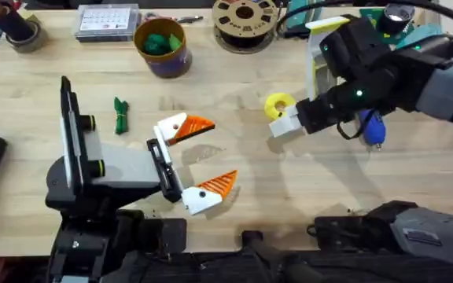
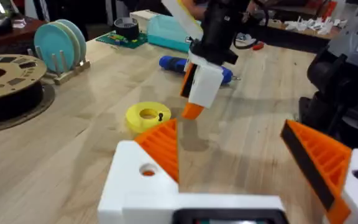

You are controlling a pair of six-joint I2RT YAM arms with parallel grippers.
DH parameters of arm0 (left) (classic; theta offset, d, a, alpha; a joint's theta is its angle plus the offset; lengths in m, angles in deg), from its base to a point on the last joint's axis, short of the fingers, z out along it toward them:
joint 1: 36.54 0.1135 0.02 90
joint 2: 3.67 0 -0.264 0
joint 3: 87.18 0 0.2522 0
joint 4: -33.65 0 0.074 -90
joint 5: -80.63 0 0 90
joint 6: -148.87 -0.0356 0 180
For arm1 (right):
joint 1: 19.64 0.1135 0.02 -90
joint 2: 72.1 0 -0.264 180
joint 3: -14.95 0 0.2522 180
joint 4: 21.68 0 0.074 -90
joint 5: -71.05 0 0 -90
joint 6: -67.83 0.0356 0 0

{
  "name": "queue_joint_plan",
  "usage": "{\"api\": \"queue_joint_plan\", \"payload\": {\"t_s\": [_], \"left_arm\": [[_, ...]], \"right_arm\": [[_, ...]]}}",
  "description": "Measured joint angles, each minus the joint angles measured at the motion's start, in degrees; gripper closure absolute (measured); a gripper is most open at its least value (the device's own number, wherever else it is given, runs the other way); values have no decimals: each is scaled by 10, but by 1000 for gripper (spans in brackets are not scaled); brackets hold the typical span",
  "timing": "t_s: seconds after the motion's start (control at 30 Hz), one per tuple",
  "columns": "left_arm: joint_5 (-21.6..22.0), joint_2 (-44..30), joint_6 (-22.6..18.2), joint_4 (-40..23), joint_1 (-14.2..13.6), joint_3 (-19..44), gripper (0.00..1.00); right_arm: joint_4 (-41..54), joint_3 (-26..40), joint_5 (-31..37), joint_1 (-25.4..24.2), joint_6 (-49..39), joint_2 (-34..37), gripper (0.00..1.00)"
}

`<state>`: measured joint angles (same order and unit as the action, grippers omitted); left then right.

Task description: Pick up the gripper from the table and insert it into the empty holder that is missing its gripper. Then pick up a screw, insert it into the mounting hole, and use the screwdriver to tighten it. Finally, clean up the table by picking up the vegetable and placing it into the bucket.

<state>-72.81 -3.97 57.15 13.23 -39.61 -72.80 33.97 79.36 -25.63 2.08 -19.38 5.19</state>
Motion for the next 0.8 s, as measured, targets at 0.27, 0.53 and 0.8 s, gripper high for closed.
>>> {"api": "queue_joint_plan", "payload": {"t_s": [0.27, 0.53, 0.8], "left_arm": [[0, 0, 0, 0, 0, 0, 15], [0, 0, 0, 0, 0, 0, 15], [0, 0, 0, 0, 0, 0, 14]], "right_arm": [[-2, 25, 0, 12, 2, 24, 5], [-5, 40, 8, 15, 9, 44, 5], [-16, 43, 26, 21, 20, 46, 5]]}}
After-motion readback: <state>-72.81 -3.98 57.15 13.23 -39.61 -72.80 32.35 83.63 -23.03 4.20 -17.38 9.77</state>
